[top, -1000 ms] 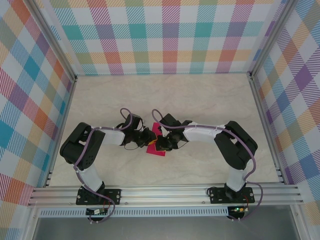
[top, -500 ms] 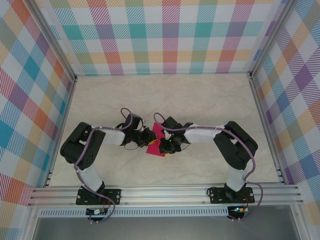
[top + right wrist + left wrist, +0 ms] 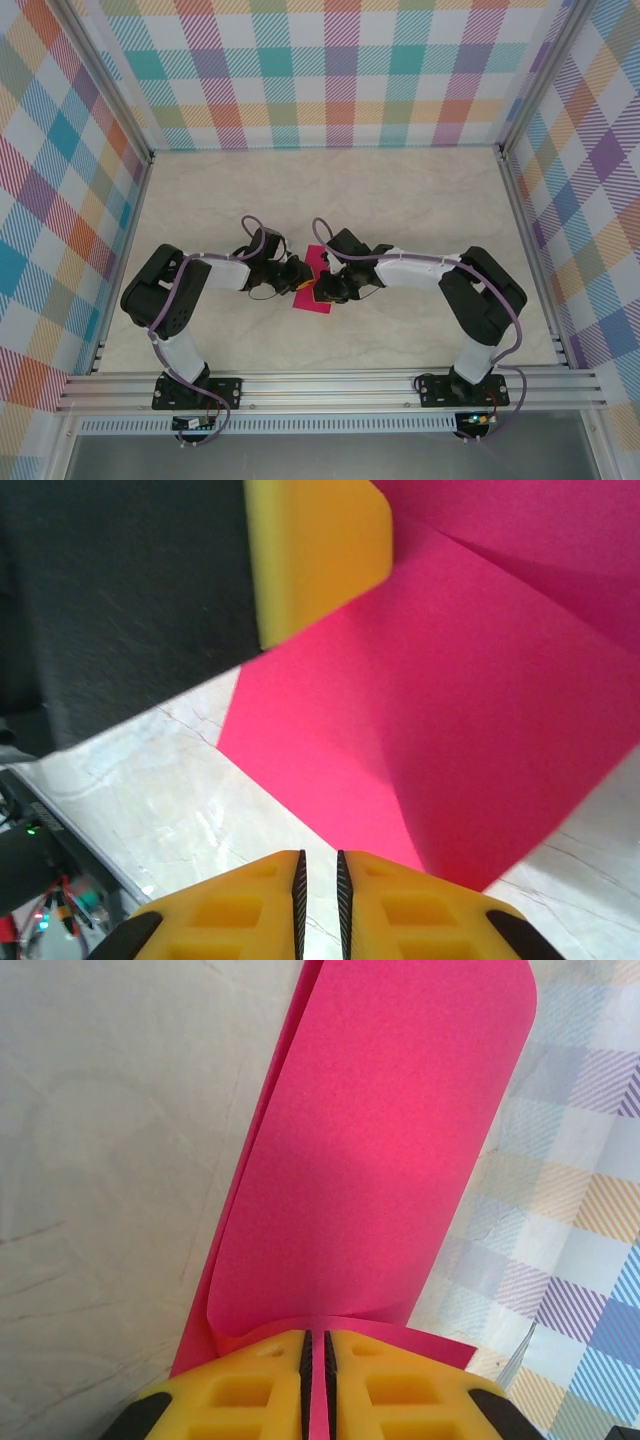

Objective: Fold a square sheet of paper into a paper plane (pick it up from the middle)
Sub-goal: Fold the triangle a second time at the center of the table.

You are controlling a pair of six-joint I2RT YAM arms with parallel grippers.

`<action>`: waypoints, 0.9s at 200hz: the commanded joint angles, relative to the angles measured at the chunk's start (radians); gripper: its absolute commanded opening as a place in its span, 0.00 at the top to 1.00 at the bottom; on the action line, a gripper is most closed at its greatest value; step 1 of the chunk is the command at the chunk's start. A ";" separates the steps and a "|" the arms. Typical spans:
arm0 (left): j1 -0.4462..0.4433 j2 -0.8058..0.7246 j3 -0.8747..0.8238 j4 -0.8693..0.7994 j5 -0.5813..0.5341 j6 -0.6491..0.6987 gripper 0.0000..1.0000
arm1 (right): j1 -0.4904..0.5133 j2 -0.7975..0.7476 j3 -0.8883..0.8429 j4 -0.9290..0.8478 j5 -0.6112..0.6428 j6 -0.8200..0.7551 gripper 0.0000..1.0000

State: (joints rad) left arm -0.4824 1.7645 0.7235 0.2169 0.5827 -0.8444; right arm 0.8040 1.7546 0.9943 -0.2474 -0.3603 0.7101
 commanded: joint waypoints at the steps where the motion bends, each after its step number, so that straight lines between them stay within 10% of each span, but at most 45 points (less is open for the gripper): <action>1: -0.013 0.069 -0.027 -0.044 -0.048 0.023 0.86 | -0.032 0.021 -0.006 0.057 -0.053 0.066 0.82; 180: -0.013 0.070 -0.032 -0.064 -0.074 0.030 0.87 | -0.057 -0.013 -0.097 0.151 -0.205 0.105 0.82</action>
State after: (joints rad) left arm -0.4824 1.7653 0.7231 0.2157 0.5785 -0.8402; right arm 0.7395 1.7264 0.9085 -0.1390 -0.4957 0.7872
